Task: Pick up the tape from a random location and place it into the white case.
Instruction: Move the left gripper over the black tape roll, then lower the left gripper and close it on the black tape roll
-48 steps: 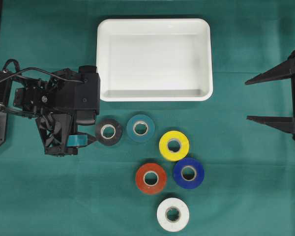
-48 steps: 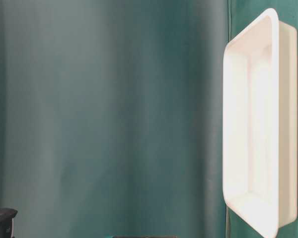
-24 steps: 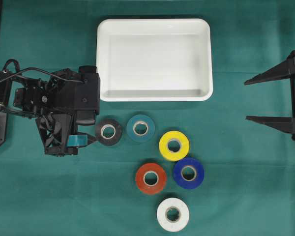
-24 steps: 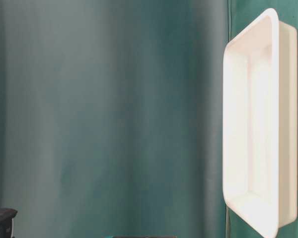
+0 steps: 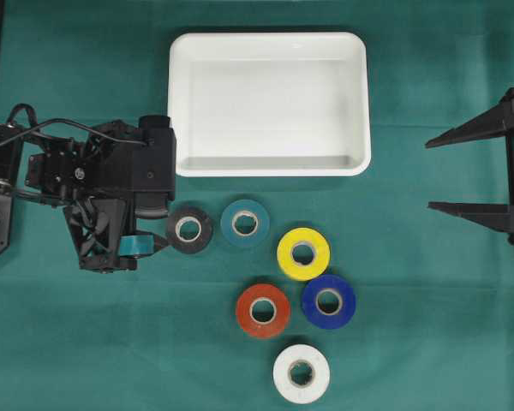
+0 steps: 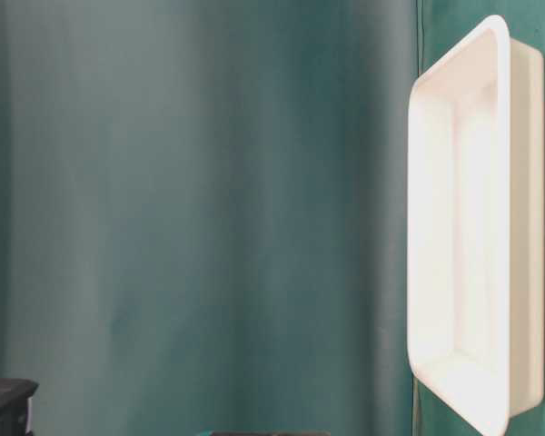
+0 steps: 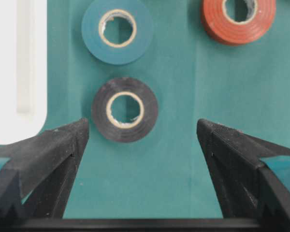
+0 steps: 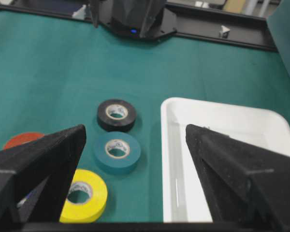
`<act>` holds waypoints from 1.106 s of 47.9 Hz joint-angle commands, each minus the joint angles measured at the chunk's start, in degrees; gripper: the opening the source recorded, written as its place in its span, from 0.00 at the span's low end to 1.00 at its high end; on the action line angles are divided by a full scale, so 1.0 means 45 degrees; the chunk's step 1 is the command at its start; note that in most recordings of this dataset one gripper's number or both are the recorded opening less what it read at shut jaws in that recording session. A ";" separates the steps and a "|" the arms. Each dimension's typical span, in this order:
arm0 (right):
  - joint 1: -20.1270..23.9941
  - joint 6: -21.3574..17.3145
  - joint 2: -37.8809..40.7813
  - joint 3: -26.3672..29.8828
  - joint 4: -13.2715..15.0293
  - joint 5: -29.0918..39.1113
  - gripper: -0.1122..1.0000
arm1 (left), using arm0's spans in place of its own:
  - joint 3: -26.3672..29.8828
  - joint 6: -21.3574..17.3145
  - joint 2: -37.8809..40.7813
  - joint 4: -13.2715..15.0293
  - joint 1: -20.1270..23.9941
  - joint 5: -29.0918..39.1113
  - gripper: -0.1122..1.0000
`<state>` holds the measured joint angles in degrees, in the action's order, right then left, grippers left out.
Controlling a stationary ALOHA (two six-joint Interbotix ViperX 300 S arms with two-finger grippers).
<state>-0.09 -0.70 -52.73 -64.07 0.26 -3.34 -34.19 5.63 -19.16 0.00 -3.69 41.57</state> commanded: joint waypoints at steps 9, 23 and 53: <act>0.0000 0.0000 0.0078 0.0352 0.0020 -0.0039 0.93 | 0.0234 0.0215 0.0645 0.0000 -0.0137 -0.0391 0.98; 0.0000 0.0000 0.0137 0.0332 0.0020 0.0059 0.93 | -0.0313 0.0430 0.1855 0.0000 -0.0391 -0.1348 0.98; 0.0000 0.0000 0.0352 0.0293 0.0020 0.0039 0.93 | -0.0977 0.1094 0.3770 -0.0039 -0.0410 -0.3340 0.98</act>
<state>-0.18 -0.70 -51.42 -64.07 0.26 -2.90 -39.11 10.55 -2.55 -0.09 -5.36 27.33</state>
